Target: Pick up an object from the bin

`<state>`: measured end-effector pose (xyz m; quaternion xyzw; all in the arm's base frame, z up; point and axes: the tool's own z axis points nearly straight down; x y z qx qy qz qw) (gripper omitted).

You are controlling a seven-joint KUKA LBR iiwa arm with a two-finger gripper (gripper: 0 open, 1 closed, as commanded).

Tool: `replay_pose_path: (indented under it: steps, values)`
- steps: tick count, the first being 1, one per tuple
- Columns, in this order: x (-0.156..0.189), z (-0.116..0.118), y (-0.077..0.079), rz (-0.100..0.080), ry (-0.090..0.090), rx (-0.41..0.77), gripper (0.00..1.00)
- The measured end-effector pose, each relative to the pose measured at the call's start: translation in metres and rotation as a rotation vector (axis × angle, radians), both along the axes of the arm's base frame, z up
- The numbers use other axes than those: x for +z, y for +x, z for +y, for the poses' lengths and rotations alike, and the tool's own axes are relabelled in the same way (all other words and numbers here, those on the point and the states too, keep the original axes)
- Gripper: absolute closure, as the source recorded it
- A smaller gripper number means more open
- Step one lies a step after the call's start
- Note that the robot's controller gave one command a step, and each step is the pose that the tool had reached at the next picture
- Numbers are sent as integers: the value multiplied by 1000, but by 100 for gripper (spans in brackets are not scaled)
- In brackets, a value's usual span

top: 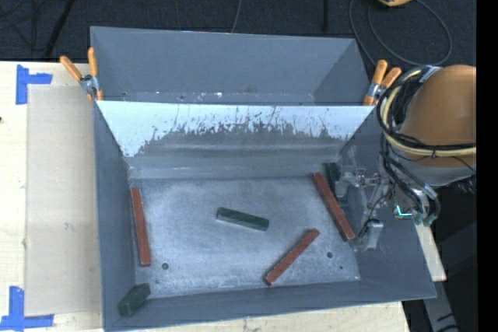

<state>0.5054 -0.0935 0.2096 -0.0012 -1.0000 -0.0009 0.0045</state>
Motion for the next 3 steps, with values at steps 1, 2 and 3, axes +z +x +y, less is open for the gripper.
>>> replay_pose_path:
  steps: [1,2,3]
  values:
    - [4,0,2,-8,-1,3,0]
    - [-47,16,15,-14,-3,40,0]
    - [-84,33,33,-8,0,263,0]
